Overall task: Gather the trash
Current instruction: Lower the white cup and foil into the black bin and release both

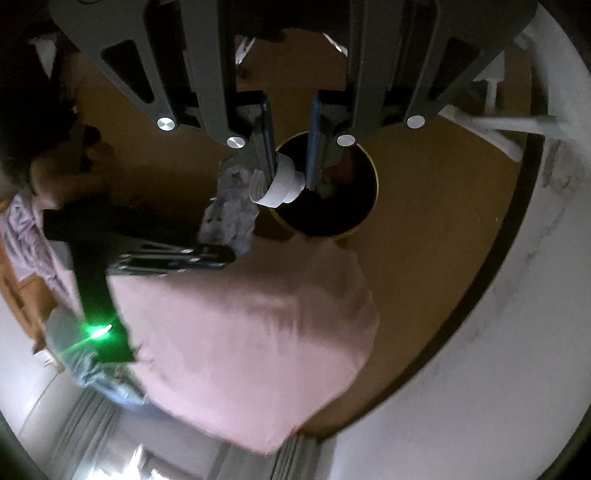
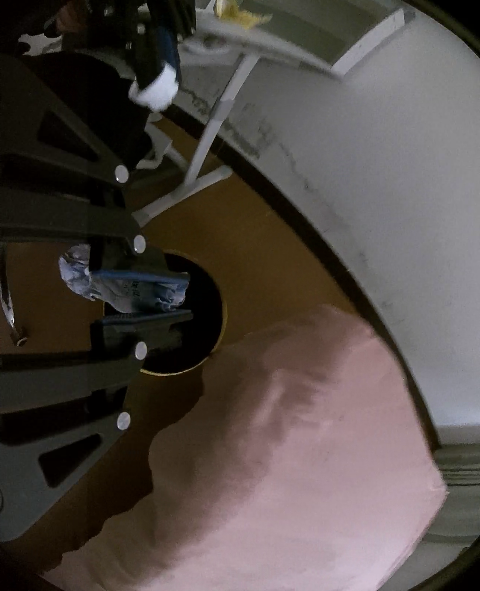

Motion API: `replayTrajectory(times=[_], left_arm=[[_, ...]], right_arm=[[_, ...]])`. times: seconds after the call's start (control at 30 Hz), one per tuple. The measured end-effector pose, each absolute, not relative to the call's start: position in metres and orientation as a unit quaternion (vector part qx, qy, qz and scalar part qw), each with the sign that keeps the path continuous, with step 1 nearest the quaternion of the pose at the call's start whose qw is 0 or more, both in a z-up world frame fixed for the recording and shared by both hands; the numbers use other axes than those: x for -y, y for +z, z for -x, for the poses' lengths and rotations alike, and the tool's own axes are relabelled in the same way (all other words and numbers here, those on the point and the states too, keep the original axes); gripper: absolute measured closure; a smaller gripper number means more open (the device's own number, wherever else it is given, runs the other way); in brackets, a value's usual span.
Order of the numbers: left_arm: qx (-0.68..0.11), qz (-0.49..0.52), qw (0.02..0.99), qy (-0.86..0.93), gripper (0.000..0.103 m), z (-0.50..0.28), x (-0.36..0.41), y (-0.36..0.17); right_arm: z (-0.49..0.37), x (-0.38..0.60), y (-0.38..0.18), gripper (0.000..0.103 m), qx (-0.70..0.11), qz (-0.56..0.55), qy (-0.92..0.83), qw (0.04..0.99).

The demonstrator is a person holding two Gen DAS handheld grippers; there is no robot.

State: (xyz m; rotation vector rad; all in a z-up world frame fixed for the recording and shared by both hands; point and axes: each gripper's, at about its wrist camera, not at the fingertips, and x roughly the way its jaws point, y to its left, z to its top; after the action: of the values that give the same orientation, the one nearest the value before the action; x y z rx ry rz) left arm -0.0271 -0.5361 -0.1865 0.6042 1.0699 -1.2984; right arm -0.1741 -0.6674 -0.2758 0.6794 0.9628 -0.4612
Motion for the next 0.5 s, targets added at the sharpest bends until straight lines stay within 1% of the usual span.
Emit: replayTrajectory(times=[0.1, 0.23, 0.43, 0.47, 0.5], left_arm=[[-0.478, -0.29, 0.622, -0.548, 0.088, 0.026, 0.552, -0.229], [-0.518, -0.283, 0.616, -0.521, 0.088, 0.004, 0.564, -0.261], [-0.527, -0.276, 0.621, -0.51, 0.088, -0.009, 0.568, -0.273], [-0.526, -0.275, 0.622, -0.51, 0.088, -0.008, 0.58, -0.278], [-0.526, -0.274, 0.623, -0.51, 0.088, -0.011, 0.581, -0.277]], right_arm=[[0.166, 0.671, -0.3, 0.088, -0.461, -0.32, -0.213, 0.8], [0.159, 0.678, -0.317, 0.088, -0.472, -0.322, -0.21, 0.793], [0.151, 0.685, -0.325, 0.088, -0.477, -0.323, -0.204, 0.791], [0.148, 0.685, -0.325, 0.088, -0.482, -0.322, -0.202, 0.789], [0.147, 0.686, -0.324, 0.086, -0.484, -0.325, -0.199, 0.788]])
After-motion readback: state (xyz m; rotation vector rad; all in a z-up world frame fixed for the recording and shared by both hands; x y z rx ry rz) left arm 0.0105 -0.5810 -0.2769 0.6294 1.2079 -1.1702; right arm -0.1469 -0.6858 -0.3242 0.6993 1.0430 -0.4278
